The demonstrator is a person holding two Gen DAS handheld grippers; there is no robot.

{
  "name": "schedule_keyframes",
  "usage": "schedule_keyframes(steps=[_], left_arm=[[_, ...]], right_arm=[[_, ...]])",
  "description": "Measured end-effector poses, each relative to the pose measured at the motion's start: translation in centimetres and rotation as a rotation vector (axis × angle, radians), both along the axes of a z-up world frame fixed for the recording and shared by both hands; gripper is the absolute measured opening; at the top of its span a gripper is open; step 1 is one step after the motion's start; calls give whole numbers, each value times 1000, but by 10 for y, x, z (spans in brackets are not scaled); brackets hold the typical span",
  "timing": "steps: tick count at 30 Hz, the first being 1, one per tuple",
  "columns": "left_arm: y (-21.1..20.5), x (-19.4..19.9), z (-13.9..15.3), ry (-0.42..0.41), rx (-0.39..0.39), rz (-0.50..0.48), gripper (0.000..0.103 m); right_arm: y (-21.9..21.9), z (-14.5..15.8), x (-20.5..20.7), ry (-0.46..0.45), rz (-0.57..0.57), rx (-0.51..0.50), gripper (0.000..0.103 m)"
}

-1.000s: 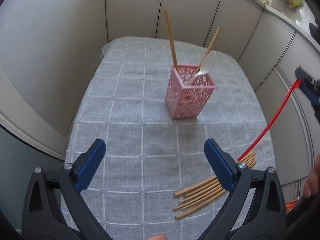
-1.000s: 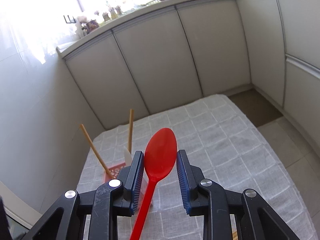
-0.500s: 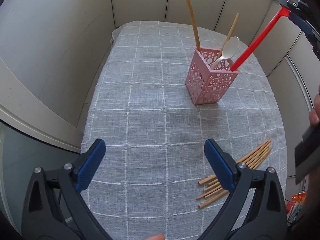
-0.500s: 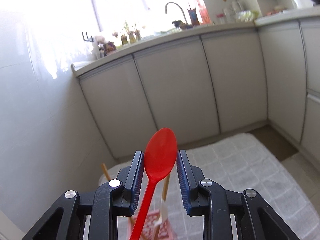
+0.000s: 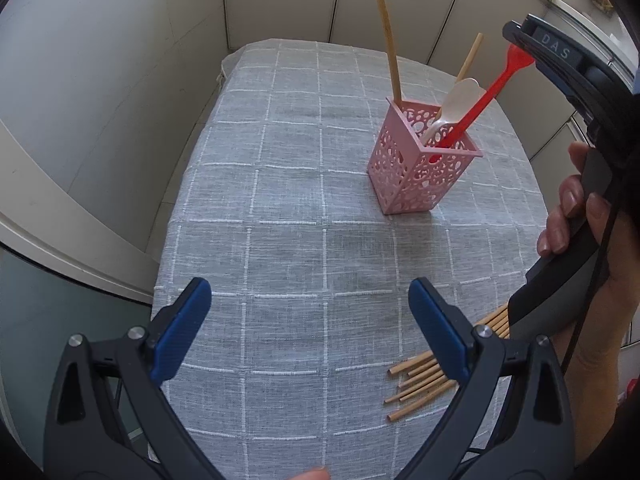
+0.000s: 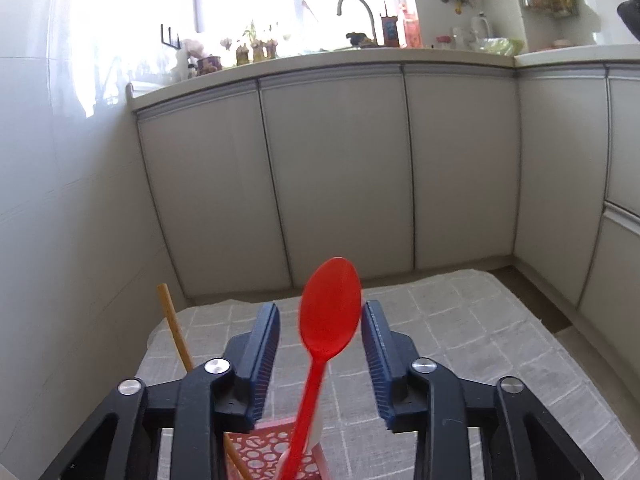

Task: Organize utensils
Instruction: 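Carry the red spoon with the right gripper and drop it into the holder, then move the left gripper to the chopstick bundle and close on it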

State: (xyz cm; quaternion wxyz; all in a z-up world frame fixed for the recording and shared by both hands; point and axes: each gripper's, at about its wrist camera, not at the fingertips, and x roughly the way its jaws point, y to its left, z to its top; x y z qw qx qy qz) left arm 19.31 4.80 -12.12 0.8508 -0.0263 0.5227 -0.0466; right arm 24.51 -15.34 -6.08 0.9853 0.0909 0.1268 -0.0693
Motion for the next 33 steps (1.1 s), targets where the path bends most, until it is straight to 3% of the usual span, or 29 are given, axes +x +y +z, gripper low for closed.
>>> schedule_keyframes(steps=[2, 8, 13, 16, 24, 33], left_arm=[[-1, 0, 0, 3, 0, -3, 99], [-3, -1, 0, 1, -4, -4, 99], [-6, -2, -1, 7, -22, -15, 99], [-10, -5, -5, 25, -12, -39, 99], [-17, -14, -11, 43, 10, -59, 99], [-38, -22, -22, 76, 39, -100, 99]], right_arm=[[-4, 3, -4, -6, 11, 14, 59], [-25, 17, -21, 24, 27, 54, 64], [-47, 19, -48, 96, 23, 82, 72], [-58, 13, -62, 165, 30, 99, 80], [-79, -15, -94, 361, 20, 114, 84], [-110, -55, -122, 581, -34, 195, 84]])
